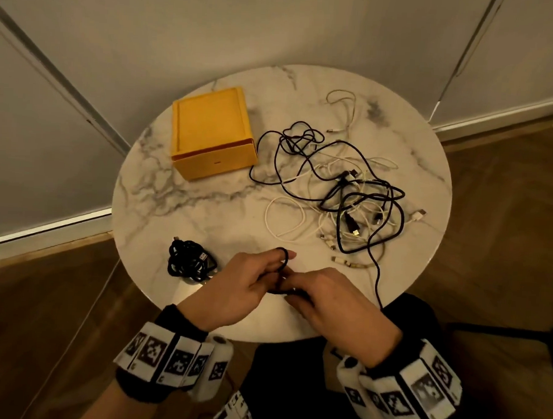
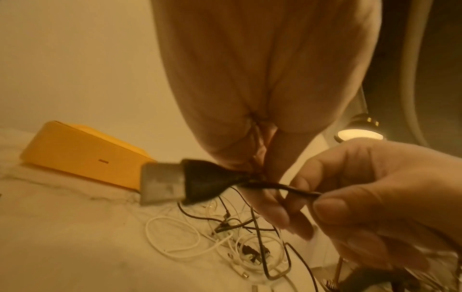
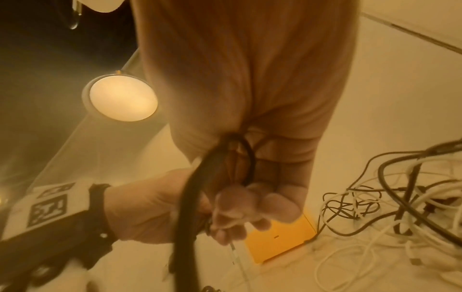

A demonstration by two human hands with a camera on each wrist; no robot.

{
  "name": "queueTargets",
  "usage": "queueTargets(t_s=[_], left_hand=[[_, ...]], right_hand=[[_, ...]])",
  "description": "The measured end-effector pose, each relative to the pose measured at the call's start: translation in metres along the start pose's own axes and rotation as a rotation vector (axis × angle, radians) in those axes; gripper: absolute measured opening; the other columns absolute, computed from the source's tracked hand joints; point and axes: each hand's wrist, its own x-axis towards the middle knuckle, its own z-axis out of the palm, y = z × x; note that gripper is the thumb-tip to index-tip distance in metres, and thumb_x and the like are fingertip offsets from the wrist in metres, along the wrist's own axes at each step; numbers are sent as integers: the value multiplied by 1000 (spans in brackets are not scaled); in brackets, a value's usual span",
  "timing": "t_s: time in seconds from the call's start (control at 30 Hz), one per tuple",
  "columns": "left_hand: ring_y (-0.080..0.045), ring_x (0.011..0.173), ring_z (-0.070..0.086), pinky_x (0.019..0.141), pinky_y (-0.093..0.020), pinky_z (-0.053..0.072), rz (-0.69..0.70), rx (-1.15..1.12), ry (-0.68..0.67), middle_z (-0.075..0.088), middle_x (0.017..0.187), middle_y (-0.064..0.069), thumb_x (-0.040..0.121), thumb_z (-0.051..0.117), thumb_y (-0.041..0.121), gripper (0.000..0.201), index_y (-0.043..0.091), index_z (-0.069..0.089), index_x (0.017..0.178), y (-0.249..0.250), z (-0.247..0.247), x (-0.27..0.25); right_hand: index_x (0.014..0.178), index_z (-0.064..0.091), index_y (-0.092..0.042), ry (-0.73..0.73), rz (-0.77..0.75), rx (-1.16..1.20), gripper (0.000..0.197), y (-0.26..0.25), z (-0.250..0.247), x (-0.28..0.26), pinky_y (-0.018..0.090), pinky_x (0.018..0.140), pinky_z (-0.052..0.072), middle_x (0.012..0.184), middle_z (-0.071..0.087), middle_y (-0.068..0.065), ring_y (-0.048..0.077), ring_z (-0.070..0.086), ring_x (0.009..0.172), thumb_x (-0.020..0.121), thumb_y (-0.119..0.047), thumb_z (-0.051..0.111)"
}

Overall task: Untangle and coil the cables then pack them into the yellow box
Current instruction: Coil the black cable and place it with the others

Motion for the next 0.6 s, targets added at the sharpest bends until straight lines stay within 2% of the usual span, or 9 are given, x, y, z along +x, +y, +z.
queueTargets(t_s=[0.1,0.13,0.17,0.2,0.23,0.3,0.33,0.47,0.6], left_hand=[[-10,80,69,75,-22,53,-5,120,-130,72,96,-1,96,45,-6,34,14,56,121,5,-5,-2],[-11,75,69,69,-23,52,-36,128,-182,72,94,-3,96,44,-7,31,15,58,114,2,-5,-9],[-11,69,68,64,-20,49,-66,130,-230,72,92,-3,96,43,-7,29,13,59,110,3,-10,-7],[-12,62,64,60,-18,45,-110,109,-271,72,88,-3,96,42,-6,27,9,60,111,3,-14,-9],[-13,55,58,58,-16,41,-138,61,-300,70,82,-4,97,41,-5,26,5,60,113,4,-16,-10],[-11,48,41,54,-17,35,-156,-123,-344,62,70,-7,96,38,-3,29,-2,61,113,5,-14,-18],[-10,47,35,53,-17,32,-143,-213,-346,57,66,-8,94,37,0,30,-4,62,111,6,-13,-21],[-10,46,24,48,-19,24,-71,-387,-263,44,56,-5,89,37,8,32,-3,66,100,6,-5,-23],[-9,46,29,50,-23,21,-55,-503,-215,39,52,0,96,40,16,32,-4,65,91,4,-1,-22]], right_hand=[[110,63,-19,10,17,-29,19,-1,4,-6,36,75,44,95,72,6,28,64,90,92,-22,58],[109,62,-17,3,40,-21,19,-4,5,-9,35,73,43,90,71,7,27,64,86,91,-22,60],[108,63,-15,32,71,-1,19,-3,0,-9,33,71,42,84,71,7,20,65,79,90,-21,63],[103,66,-14,66,105,58,15,-2,-6,-11,29,66,43,76,70,7,9,64,66,89,-20,66],[97,68,-12,91,131,150,11,0,-14,-10,23,59,42,69,69,6,4,61,53,88,-19,69],[86,72,-8,96,162,354,9,0,-23,-11,11,47,36,59,66,7,5,51,32,86,-18,71],[85,74,-8,119,163,417,10,0,-26,-11,9,43,33,56,64,7,6,48,29,85,-17,72],[86,77,-8,196,166,520,9,1,-28,-9,14,36,32,48,53,1,5,43,33,81,-15,76],[85,77,-6,224,138,639,10,5,-31,-8,12,38,29,48,50,10,4,35,36,78,-13,76]])
